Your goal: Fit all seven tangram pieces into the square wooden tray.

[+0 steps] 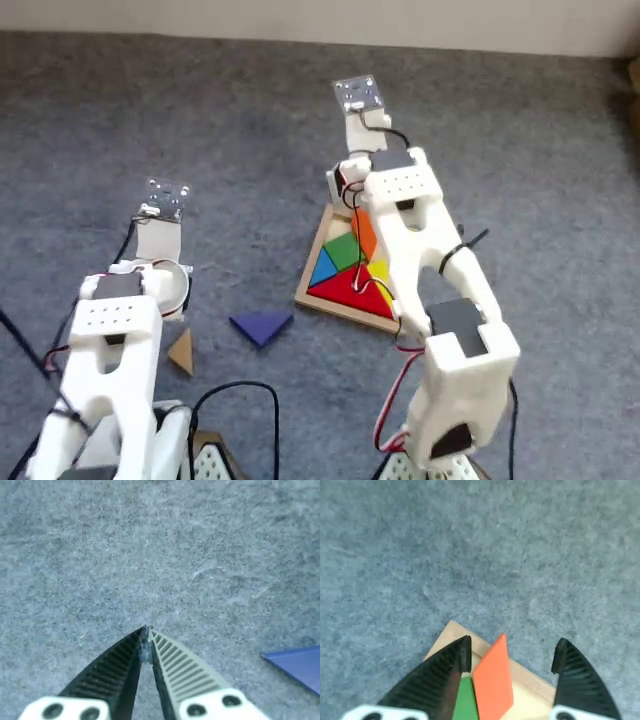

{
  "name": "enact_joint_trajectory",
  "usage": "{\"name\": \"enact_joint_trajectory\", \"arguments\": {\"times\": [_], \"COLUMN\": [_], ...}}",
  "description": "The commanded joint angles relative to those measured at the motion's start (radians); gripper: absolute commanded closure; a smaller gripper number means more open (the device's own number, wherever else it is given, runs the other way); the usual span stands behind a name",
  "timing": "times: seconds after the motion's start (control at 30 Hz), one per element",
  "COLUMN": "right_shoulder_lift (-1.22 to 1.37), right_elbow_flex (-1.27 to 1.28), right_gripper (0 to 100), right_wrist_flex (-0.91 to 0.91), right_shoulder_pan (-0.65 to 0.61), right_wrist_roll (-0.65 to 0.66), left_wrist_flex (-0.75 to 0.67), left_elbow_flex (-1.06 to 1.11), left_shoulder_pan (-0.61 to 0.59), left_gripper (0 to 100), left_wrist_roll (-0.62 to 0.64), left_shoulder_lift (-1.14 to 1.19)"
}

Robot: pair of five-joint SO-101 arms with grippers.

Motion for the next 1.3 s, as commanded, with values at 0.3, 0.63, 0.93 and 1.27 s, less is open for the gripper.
{"name": "enact_joint_trajectory", "arguments": {"times": [0.3, 0.63, 0.93, 1.27], "right_shoulder_lift": [-0.007, 0.107, 0.156, 0.153], "right_elbow_flex": [-0.056, -0.016, -0.024, -0.024], "right_gripper": [73.8, 73.8, 74.1, 97.4], "right_wrist_flex": [0.021, 0.008, 0.102, 0.153], "right_shoulder_pan": [-0.002, 0.018, 0.018, 0.036], "right_wrist_roll": [-0.006, -0.003, -0.002, 0.160], "left_wrist_flex": [-0.008, -0.008, -0.008, -0.008], "left_elbow_flex": [-0.004, -0.002, -0.002, -0.002], "left_shoulder_pan": [-0.013, -0.013, -0.013, -0.013], "left_gripper": [99, 99, 99, 99], "left_wrist_roll": [-0.011, -0.011, -0.011, -0.011], "left_shoulder_lift": [-0.019, -0.019, -0.019, -0.019]}}
